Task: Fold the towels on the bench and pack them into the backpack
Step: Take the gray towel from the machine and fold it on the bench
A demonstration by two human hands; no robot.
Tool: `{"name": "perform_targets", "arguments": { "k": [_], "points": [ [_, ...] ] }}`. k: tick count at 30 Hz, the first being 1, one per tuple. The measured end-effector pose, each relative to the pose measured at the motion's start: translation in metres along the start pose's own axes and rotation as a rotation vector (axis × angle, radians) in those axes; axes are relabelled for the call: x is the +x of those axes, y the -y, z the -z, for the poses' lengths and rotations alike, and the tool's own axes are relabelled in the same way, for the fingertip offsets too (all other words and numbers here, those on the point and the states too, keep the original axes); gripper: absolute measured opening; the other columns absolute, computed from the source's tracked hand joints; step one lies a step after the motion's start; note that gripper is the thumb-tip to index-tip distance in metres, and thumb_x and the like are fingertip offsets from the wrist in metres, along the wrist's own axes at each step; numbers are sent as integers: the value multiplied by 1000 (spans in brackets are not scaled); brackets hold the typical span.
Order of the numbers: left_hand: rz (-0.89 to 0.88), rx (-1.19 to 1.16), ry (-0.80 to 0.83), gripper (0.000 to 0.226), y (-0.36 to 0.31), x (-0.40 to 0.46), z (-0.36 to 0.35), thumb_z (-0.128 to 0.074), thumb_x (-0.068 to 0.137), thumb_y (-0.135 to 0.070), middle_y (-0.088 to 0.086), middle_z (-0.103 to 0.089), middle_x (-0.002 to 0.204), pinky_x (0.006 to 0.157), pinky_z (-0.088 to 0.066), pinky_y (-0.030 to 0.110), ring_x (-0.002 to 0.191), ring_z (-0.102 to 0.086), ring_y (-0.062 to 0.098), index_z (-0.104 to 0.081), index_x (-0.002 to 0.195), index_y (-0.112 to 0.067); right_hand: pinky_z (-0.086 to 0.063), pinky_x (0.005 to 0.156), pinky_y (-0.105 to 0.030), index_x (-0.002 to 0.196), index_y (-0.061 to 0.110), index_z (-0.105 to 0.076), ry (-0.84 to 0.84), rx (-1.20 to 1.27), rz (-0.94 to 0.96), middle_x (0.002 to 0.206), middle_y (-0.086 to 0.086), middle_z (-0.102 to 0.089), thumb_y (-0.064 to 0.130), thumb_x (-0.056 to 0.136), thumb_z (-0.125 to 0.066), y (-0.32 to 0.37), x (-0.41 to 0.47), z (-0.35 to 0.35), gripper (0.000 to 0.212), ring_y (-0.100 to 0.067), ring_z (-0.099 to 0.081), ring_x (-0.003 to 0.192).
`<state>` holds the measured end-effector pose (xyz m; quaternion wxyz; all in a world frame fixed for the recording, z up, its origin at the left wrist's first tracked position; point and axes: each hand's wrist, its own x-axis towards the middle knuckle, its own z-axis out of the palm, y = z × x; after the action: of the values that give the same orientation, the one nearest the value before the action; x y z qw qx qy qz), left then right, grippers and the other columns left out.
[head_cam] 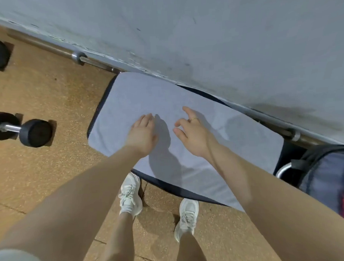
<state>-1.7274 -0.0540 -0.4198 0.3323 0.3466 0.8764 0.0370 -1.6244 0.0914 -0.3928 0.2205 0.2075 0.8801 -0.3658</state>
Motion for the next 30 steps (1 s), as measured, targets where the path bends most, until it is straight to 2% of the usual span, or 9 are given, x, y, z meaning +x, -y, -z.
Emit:
{"name": "perform_targets", "arguments": {
  "k": [4,8,13,16,19,21,23,27,30],
  "points": [
    [259,-127,-89,48,95,-2,35,-40,95,-18,13,-19,153,109,-23,41,138,-18,31,-30,141,-6,-31,95,-22,118,13,-51,26,-42,52,152,5,-18,16,97,-39,74,65,-18,25,-19,-35,129],
    [418,-351,-92,43,171,-4,37,-41,96,-22,11,-29,145,103,-32,40,131,-31,32,-37,137,-8,-40,74,-30,95,24,-56,-33,-284,188,103,-3,-45,22,88,-40,122,144,-54,18,-15,-46,78],
    [444,-528,96,44,213,0,11,-46,94,-32,14,-46,131,83,-40,33,107,-51,30,-39,132,-11,-34,105,-42,131,12,-47,-25,-537,234,143,-7,-36,10,95,-37,144,201,-76,37,-28,-36,129],
    [429,-580,108,47,216,4,5,-49,91,-44,12,-55,112,71,-37,29,86,-49,22,-42,120,-8,-24,107,-39,128,10,-49,-53,-740,287,142,-11,-40,0,89,-42,142,217,-78,41,-29,-37,130],
    [433,-621,65,57,219,3,8,-53,84,-54,6,-53,95,67,-39,31,83,-50,21,-41,114,-7,-25,96,-36,95,8,-62,-130,-952,418,97,-12,-65,-1,72,-50,143,224,-68,27,-29,-62,88],
    [452,-687,53,61,217,-1,11,-55,80,-59,3,-52,91,65,-40,32,84,-56,24,-41,110,-8,-28,87,-34,80,9,-60,-123,-1079,447,73,-9,-62,-1,60,-67,140,224,-58,23,-27,-60,61],
    [499,-753,36,62,210,-6,15,-58,76,-62,5,-52,93,63,-44,34,84,-57,26,-43,106,-9,-24,82,-36,73,8,-58,-67,-1128,397,65,-9,-58,-1,51,-75,145,219,-46,30,-27,-58,57],
    [396,-443,108,53,194,-13,18,-54,82,-55,10,-42,113,78,-44,39,98,-52,31,-46,110,-11,-16,83,-35,91,10,-55,41,-1226,197,91,-8,-58,2,73,-60,146,211,-24,20,-30,-52,93],
    [253,-244,39,36,179,-12,18,-52,89,-42,9,-38,114,89,-34,37,109,-40,29,-53,108,-12,-21,68,-31,53,14,-55,88,-1318,194,62,-4,-55,3,35,-75,143,199,-19,30,-24,-55,64]
  ]
}}
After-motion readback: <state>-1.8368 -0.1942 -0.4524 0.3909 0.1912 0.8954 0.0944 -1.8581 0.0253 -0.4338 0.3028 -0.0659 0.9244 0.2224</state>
